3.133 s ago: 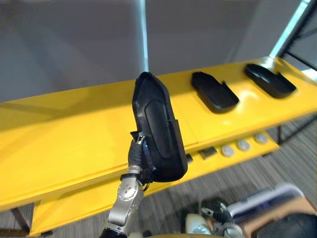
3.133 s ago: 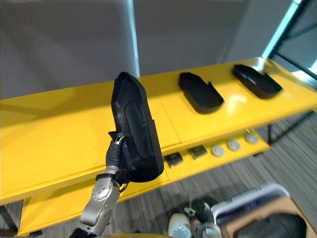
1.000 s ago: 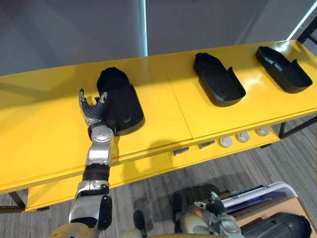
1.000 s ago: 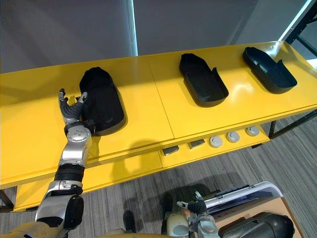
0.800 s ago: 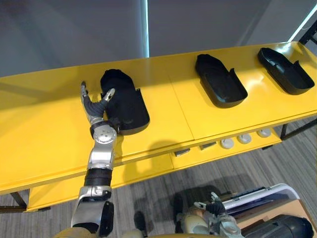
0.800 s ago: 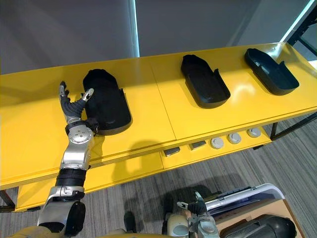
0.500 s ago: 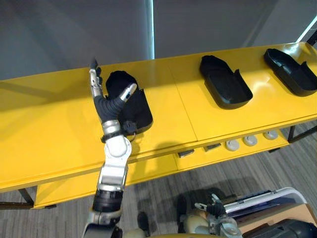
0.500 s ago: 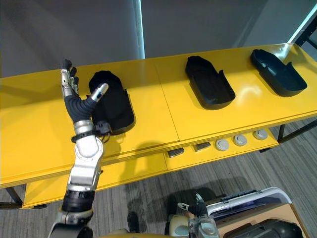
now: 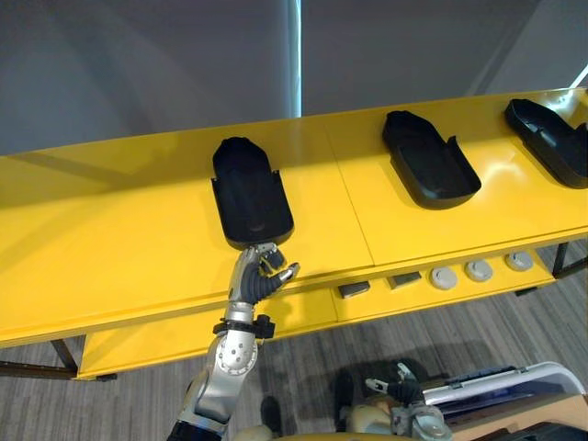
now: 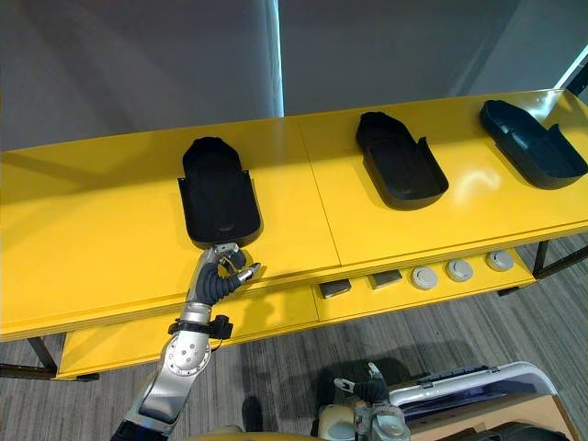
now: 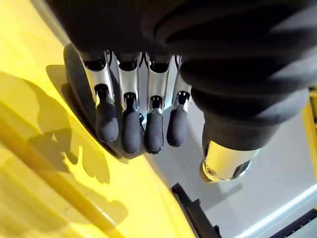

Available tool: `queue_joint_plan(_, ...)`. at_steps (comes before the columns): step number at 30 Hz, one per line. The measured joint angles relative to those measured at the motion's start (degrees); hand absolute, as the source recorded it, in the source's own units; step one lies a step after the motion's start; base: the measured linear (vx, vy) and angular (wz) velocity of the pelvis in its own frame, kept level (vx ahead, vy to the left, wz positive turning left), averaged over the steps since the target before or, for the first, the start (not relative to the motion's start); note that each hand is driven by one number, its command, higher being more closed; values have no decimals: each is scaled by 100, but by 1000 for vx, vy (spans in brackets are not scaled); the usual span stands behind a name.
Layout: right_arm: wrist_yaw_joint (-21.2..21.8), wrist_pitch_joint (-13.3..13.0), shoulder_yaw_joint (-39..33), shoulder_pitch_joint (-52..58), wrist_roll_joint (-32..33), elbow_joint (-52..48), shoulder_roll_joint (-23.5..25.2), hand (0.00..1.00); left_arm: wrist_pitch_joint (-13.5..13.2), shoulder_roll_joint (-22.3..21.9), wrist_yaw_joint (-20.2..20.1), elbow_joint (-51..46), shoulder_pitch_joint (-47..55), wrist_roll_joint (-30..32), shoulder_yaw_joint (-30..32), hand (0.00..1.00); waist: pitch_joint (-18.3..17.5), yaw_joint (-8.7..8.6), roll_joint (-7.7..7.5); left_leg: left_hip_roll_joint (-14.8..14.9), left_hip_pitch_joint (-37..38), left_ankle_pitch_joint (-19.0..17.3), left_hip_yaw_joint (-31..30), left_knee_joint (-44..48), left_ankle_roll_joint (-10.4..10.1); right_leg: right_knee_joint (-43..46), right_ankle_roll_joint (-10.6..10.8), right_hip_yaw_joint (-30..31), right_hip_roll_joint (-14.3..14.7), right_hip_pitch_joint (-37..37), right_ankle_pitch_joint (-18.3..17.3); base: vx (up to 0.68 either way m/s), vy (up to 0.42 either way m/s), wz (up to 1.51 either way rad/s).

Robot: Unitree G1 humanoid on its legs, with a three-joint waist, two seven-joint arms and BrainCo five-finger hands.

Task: Walk over and take plastic housings, then place them on the shelf

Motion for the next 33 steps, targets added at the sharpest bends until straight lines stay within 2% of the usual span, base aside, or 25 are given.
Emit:
queue_joint_plan(2, 13, 4, 111, -3, -13, 8, 1, 0, 53, 17, -3, 140, -43, 213, -4, 100, -33, -12, -8, 2, 41, -5, 9, 1, 3, -24, -2, 4, 7, 50, 7, 46, 5, -2)
queue_joint_plan(8, 22, 70, 135, -8, -58, -17, -6, 0, 314, 11, 2, 454, -418, 204, 19, 100, -40, -18, -21, 1, 24, -13, 52, 2, 12, -54, 3, 28, 9, 28, 18, -9, 2, -3)
queue_joint_plan(13, 103, 122, 135, -27, -60, -44, -6, 0, 432, -5, 24, 800, -856, 195, 121, 100, -43, -49, -30, 2, -54, -14, 172, 2, 15, -63, -19, 127, 20, -109, 75, -25, 5, -13)
queue_joint_plan(17, 116, 162, 132, -77, -107, -48, 6, 0, 574, -8, 33, 1011, -1163, 189, 145, 100, -40, -162, -44, 2, -55, -16, 185, 1, 15, -63, -18, 138, 21, -116, 76, -1, 2, -1)
queue_joint_plan(33, 110, 182, 70, -82, -157, -55, 98, 0, 655, -106, 67, 1273, -1547, -67, 329, 100, -52, -205, -107, 2, -25, -24, 224, 1, 26, -63, -10, 151, 18, -98, 104, -1, 2, -1)
